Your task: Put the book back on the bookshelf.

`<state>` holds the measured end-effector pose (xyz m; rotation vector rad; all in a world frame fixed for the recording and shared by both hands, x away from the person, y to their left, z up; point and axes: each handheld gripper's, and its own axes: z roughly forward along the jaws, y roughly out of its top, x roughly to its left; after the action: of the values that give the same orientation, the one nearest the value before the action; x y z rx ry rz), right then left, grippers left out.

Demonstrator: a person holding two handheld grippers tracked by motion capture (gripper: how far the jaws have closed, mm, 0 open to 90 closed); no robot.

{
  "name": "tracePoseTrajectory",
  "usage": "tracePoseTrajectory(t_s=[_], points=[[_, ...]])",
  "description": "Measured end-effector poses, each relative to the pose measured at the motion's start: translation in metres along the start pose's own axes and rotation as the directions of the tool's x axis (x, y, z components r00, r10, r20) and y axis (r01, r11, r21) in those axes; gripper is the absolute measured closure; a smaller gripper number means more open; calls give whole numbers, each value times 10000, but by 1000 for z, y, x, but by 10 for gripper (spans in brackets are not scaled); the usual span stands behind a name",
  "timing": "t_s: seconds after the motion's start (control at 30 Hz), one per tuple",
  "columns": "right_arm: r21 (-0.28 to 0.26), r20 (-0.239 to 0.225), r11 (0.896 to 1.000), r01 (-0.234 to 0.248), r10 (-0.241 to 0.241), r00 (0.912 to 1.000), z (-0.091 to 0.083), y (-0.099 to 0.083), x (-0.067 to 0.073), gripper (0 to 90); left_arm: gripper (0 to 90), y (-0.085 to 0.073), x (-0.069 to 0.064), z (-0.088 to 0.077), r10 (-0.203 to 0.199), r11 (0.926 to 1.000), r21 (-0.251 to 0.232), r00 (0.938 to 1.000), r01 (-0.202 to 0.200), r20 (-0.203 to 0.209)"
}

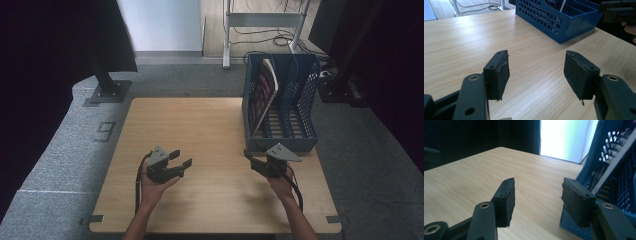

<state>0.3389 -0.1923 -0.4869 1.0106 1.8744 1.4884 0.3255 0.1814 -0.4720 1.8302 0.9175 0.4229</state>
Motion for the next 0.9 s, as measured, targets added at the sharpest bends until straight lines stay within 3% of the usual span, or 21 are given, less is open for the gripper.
tracePoseTrajectory(t_s=[0.3, 0.9], points=[[377, -153, 9993, 50, -44, 9999, -5, -16, 5, 434, 372, 0, 0, 0, 6, 10000, 15, 10000, -6, 3], [620, -141, 9981, 57, -48, 9999, -8, -25, 6, 433, 371, -1, -1, 0, 9, 10000, 57, 10000, -9, -1]])
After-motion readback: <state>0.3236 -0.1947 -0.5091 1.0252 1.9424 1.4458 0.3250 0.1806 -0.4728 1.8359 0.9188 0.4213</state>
